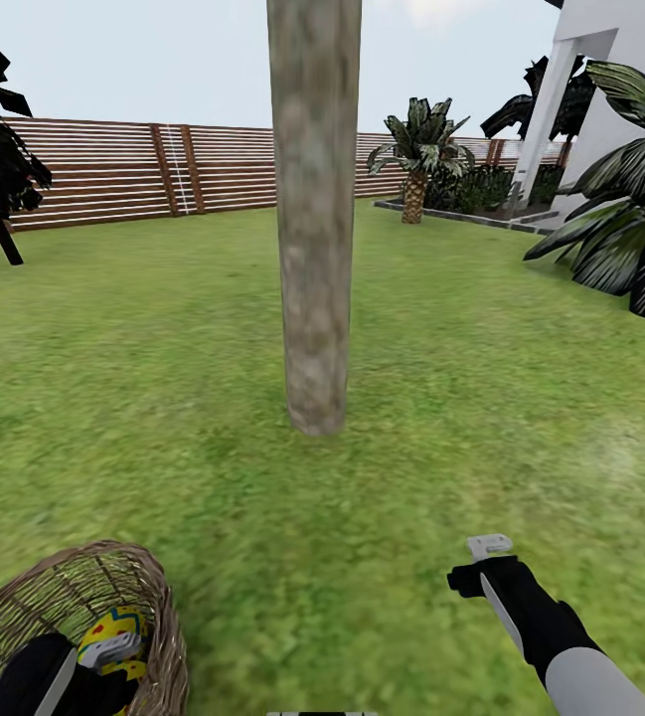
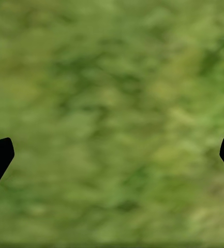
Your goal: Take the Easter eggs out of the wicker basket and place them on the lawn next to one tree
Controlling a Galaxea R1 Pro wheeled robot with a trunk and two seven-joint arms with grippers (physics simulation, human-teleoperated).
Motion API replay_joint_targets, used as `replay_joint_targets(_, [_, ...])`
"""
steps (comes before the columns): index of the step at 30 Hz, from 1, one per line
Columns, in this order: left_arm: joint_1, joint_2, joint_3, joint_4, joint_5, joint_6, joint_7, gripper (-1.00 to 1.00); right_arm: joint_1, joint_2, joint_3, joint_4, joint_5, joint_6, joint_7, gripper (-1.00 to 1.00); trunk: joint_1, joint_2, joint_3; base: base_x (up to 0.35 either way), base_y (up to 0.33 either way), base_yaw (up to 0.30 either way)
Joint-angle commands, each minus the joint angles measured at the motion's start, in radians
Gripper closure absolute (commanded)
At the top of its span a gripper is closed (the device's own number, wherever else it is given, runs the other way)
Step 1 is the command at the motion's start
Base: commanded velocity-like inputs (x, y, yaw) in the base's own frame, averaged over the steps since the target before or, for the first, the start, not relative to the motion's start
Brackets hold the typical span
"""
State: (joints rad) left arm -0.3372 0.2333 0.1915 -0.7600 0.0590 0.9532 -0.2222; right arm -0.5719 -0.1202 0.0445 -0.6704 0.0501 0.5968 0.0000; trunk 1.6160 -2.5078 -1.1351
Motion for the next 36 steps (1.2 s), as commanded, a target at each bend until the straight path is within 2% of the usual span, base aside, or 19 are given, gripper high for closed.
replay_joint_targets(1, [0.0,0.0,0.002,-0.001,0.006,0.006,0.001,-1.0,0.0,-0.001,0.005,-0.001,0.005,0.006,0.0,-1.0,0.0,0.0,-0.001,0.0,0.0,0.0])
replay_joint_targets(7, [0.0,0.0,0.002,-0.001,0.007,0.006,0.001,-1.0,0.0,-0.001,0.005,-0.001,0.005,0.006,0.0,-1.0,0.0,0.0,-0.001,0.0,0.0,0.0])
replay_joint_targets(8, [0.0,0.0,0.002,-0.001,0.006,0.006,0.001,1.0,0.0,-0.001,0.005,-0.001,0.005,0.006,0.0,-1.0,0.0,0.0,-0.001,0.0,0.0,0.0])
replay_joint_targets(17, [0.0,0.0,0.0,-0.001,0.008,0.006,0.001,1.0,0.0,-0.001,0.005,-0.001,0.005,0.006,0.0,-1.0,0.0,0.0,-0.001,0.0,0.0,0.0])
replay_joint_targets(21, [0.0,-0.019,0.002,-0.001,0.003,0.006,0.001,1.0,0.0,-0.002,0.004,0.001,0.003,0.002,0.006,-1.0,0.0,0.0,-0.001,0.0,0.0,0.0])
replay_joint_targets(24, [0.0,-0.02,0.002,-0.001,0.002,0.006,0.001,1.0,0.0,-0.004,0.002,0.028,0.005,0.0,0.008,-1.0,0.0,0.0,-0.001,0.0,0.0,0.0])
replay_joint_targets(36, [0.0,-0.02,0.002,-0.001,0.002,0.005,0.001,1.0,0.0,-0.003,0.005,0.032,0.005,-0.002,0.007,-1.0,0.0,0.0,-0.001,0.0,0.0,0.0])
